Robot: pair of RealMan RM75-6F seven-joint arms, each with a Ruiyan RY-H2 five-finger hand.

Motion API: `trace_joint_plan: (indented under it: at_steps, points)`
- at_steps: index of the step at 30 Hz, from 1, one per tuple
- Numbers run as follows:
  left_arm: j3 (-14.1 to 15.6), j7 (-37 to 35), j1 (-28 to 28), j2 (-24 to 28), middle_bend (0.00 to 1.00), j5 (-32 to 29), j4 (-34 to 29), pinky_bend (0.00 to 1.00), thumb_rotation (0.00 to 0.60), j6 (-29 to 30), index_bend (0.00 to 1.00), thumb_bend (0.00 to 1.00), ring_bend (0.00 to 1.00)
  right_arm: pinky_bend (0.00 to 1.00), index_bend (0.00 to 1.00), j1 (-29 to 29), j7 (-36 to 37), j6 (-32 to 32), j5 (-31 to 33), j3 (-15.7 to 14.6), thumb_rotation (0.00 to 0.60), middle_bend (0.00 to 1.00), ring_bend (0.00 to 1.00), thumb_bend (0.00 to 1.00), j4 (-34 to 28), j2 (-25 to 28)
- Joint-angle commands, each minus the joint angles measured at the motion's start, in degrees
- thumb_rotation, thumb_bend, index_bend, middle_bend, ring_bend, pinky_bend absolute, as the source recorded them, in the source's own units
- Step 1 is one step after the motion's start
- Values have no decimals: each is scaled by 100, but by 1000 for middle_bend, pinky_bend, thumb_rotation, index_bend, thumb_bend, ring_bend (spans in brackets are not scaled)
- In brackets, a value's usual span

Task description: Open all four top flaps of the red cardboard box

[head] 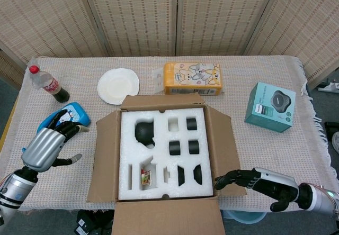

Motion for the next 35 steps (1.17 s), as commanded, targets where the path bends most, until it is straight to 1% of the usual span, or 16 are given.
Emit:
trace_joint_plan:
  at_steps: [1,2,4,5,7,8,12,15,17,19,21,22,29,35]
  points:
    - [-56,-45,-2,-99,322,-225,153,0,600,-5,310,234,300,0,176,-251,-1481,-744,575,152,336,186,161,40,-227,224]
    - [-92,-101,-5,-156,322,-381,257,0,600,-15,308,234,301,0,176,-328,-2055,-982,759,220,340,181,156,40,-336,279]
    - [-140,-179,-3,-244,321,-617,430,0,600,-30,302,236,301,0,176,-483,-2964,-1278,1086,358,345,172,146,40,-527,332]
    - [-158,-192,9,-296,320,-748,541,0,600,-31,299,236,301,0,176,-619,-3571,-1400,1357,488,364,166,140,40,-659,334]
    - [-166,-166,44,-368,316,-886,678,0,600,-2,288,237,300,0,176,-846,-4489,-1514,1770,695,412,162,134,44,-818,304]
    - [-165,-136,78,-412,315,-960,750,0,600,35,283,238,300,0,176,-1001,-5075,-1543,2018,833,445,162,130,47,-889,265]
    - [-150,-44,215,-543,305,-1199,949,0,600,173,252,240,300,0,176,-1505,-6910,-1535,2737,1236,562,158,120,52,-965,70]
    - [-126,32,357,-649,295,-1382,1091,0,600,320,224,242,299,0,162,-1885,-8169,-1455,3211,1495,596,145,112,52,-913,-151]
    - [-100,108,479,-742,290,-1487,1181,0,600,467,213,245,298,0,146,-2139,-8960,-1372,3543,1671,600,135,104,52,-774,-329]
    - [-79,176,600,-832,285,-1559,1249,0,600,632,203,250,298,0,124,-2355,-9594,-1284,3841,1827,600,124,98,52,-602,-520]
    - [-48,265,752,-935,282,-1589,1313,0,600,861,194,258,298,0,103,-2576,-10014,-1224,4079,1948,600,116,94,52,-458,-712]
    - [-34,298,820,-978,282,-1587,1334,0,600,967,192,261,297,0,98,-2661,-10060,-1211,4145,1983,600,115,94,52,-421,-770]
    - [163,332,1299,-1328,280,-1191,1564,0,600,1692,191,265,294,0,91,-3196,-10031,-1120,4314,2179,600,107,92,52,-130,-979]
    - [365,373,1603,-1487,280,-1008,1625,0,600,1928,198,265,294,0,91,-3434,-9827,-1227,4295,2289,600,107,92,52,-6,-1020]
